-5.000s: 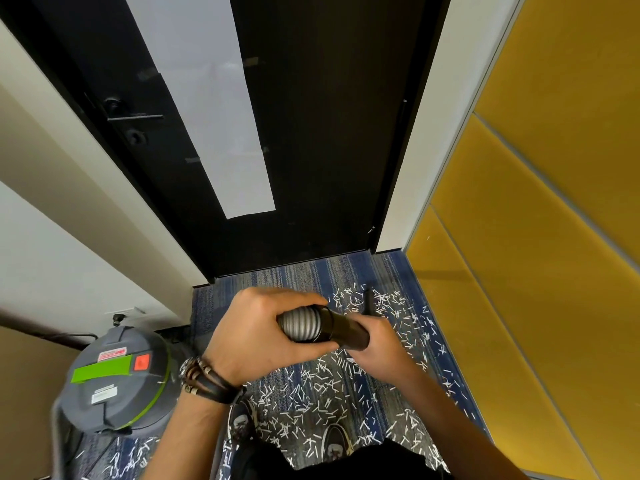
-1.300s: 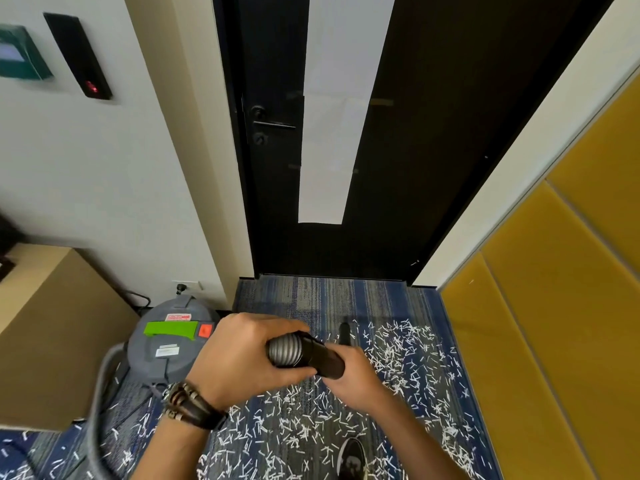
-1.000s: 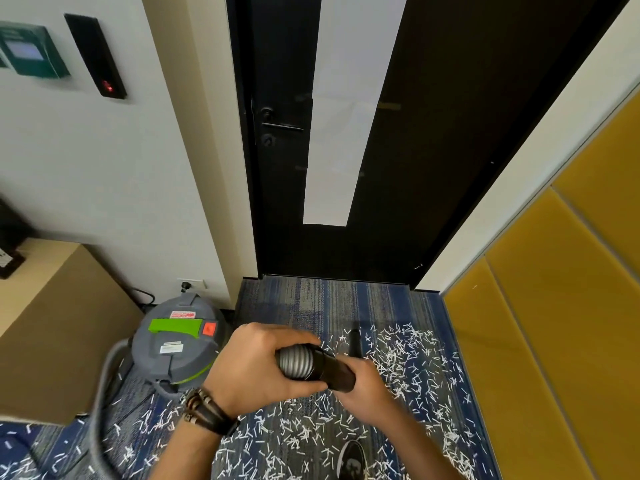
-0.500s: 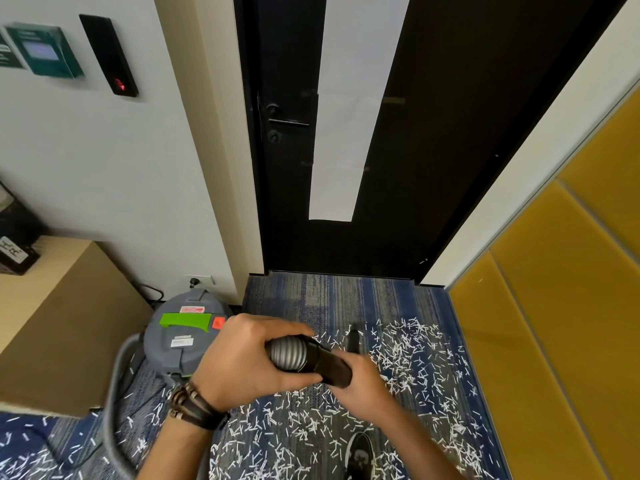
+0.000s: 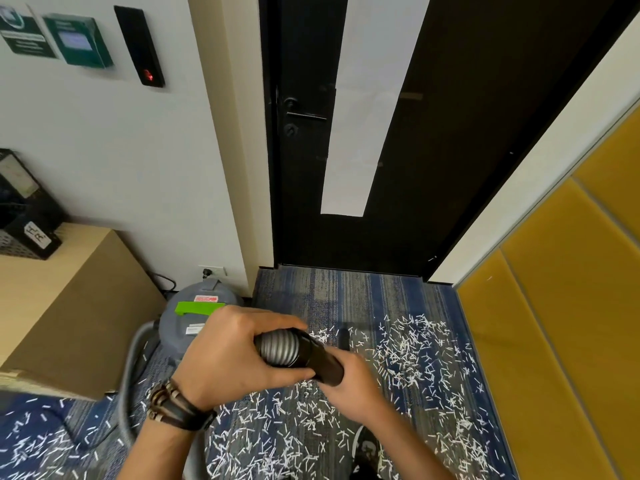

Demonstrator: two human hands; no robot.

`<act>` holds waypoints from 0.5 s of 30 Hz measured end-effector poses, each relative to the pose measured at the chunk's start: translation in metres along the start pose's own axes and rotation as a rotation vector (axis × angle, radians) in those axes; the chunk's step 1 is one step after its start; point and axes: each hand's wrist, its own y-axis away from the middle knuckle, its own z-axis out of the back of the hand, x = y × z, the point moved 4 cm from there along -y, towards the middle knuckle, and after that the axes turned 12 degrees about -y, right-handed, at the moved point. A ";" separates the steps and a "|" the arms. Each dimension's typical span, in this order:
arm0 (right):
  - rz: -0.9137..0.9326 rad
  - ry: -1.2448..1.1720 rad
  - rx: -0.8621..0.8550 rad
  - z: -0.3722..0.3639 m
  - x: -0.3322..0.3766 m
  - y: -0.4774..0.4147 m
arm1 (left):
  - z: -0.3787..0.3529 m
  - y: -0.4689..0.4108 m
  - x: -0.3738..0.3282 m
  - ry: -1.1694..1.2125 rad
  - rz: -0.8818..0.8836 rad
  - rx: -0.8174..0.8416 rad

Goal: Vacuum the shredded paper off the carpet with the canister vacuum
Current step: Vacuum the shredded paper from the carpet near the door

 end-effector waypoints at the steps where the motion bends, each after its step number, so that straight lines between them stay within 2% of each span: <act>1: -0.004 -0.004 -0.007 -0.005 -0.001 0.003 | 0.002 0.003 0.002 0.013 0.000 0.008; 7: -0.059 0.035 0.000 -0.020 0.006 0.004 | 0.011 0.019 0.015 0.014 0.025 -0.015; 15: -0.005 0.002 -0.003 -0.044 0.016 -0.006 | 0.026 0.033 0.024 -0.051 0.037 -0.051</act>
